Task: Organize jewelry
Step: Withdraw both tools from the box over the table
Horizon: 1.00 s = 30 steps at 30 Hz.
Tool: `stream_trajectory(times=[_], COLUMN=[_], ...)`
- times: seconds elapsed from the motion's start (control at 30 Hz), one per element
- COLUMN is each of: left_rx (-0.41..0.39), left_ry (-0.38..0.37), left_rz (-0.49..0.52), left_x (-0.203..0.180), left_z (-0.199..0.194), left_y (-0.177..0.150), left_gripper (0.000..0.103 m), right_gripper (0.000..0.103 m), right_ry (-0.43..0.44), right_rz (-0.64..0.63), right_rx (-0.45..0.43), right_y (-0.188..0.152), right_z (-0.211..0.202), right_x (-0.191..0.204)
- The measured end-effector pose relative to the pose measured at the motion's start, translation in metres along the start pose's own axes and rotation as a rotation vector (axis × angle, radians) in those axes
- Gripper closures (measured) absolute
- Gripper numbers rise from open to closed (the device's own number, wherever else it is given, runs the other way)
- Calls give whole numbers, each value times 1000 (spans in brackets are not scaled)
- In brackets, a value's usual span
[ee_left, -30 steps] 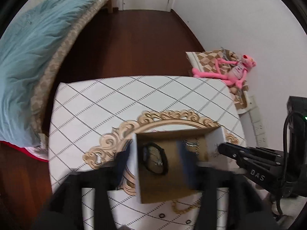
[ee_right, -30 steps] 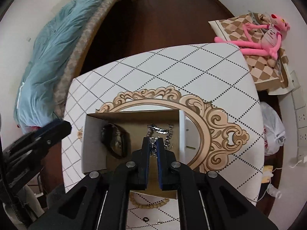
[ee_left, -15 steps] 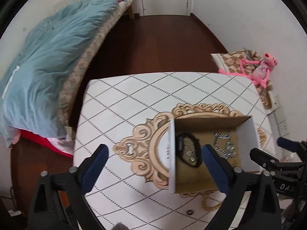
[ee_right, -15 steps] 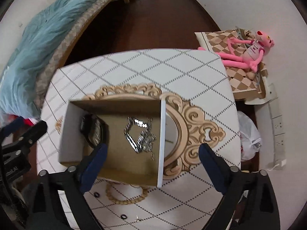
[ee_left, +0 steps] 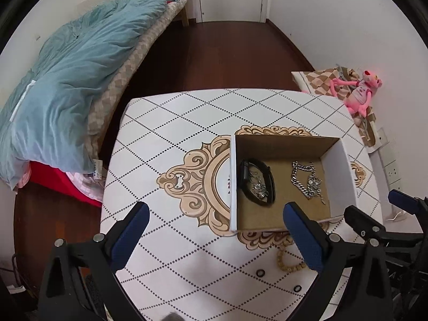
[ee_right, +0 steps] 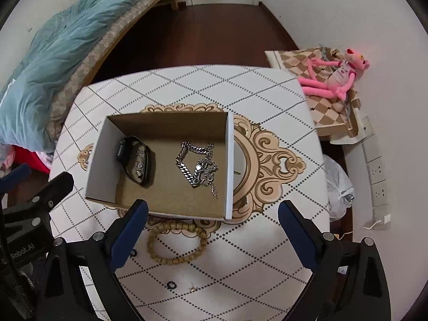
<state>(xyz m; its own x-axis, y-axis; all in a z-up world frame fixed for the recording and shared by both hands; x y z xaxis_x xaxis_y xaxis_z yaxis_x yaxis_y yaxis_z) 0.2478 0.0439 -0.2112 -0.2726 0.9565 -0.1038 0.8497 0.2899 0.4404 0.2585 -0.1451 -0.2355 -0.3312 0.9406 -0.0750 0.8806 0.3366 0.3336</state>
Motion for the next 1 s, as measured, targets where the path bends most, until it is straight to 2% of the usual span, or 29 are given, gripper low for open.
stream_trajectory(times=[0.23, 0.47, 0.67, 0.83, 1.0], left_rx=[-78, -121, -146, -145, -34], left_ry=[9, -22, -28, 27, 111], left_rz=[-32, -38, -42, -49, -53], left_x=[12, 16, 21, 37, 60], left_z=[-43, -83, -107, -93, -35], left_y=[-4, -14, -21, -43, -91], left_gripper=[1, 1, 1, 1, 1], right_gripper=[4, 4, 4, 4, 5], right_ry=[-28, -64, -38, -15, 53], right_rz=[23, 26, 47, 51, 81], right_rx=[-76, -150, -185, -124, -46], right_y=[-9, -18, -31, -63, -104], right_z=[-48, -96, -123, -96, -37], right_x=[-1, 5, 11, 23, 38])
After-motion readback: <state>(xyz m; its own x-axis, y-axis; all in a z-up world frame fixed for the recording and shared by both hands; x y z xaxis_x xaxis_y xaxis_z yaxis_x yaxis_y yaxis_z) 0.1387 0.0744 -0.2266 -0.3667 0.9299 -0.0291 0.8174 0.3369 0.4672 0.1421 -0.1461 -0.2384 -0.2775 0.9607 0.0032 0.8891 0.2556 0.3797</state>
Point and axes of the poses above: each gripper's, at about its wrist camera, not at the fingertips, and z roughly the way its jaws point, x to its left, y to its top, the point moved 10 cm from there along z, roughly the way its jaws point, and after that the axes turned 15 degrees about -z, right-handed, at the moved point
